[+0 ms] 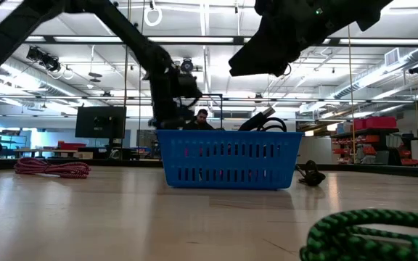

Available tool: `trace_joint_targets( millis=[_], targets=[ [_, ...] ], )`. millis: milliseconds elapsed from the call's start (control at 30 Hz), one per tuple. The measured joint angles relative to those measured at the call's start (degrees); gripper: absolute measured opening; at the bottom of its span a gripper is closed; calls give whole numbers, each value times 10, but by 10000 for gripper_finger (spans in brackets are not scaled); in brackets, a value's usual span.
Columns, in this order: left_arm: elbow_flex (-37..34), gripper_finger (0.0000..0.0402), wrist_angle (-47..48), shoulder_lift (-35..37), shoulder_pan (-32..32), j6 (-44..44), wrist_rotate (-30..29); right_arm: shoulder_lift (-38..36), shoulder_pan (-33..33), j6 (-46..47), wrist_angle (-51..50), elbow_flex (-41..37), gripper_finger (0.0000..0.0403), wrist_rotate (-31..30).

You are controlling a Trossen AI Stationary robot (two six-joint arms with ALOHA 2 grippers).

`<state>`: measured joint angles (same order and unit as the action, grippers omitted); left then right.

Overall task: Pick & Place USB Port
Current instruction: Put the blue charger cable into the red bin

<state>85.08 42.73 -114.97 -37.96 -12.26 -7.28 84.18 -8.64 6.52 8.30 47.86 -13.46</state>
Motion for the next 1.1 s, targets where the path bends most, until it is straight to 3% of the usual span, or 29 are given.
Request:
trace_joint_targets(
  millis=[300,400,500,733,1100],
  targets=[
    [-5,9,61,130,87,62,31,0,26,12,-43,0,174,-2],
    [-30,9,57,184,132,87,65,0,32,20,-44,0,174,-1],
    [-74,9,39,230,193,109,61,0,33,13,-44,0,174,-2],
    [-196,9,-63,306,291,191,5,-6,36,-20,-6,0,174,5],
    [-332,9,-326,323,372,267,17,-73,41,-49,1,0,174,6]
  ],
)
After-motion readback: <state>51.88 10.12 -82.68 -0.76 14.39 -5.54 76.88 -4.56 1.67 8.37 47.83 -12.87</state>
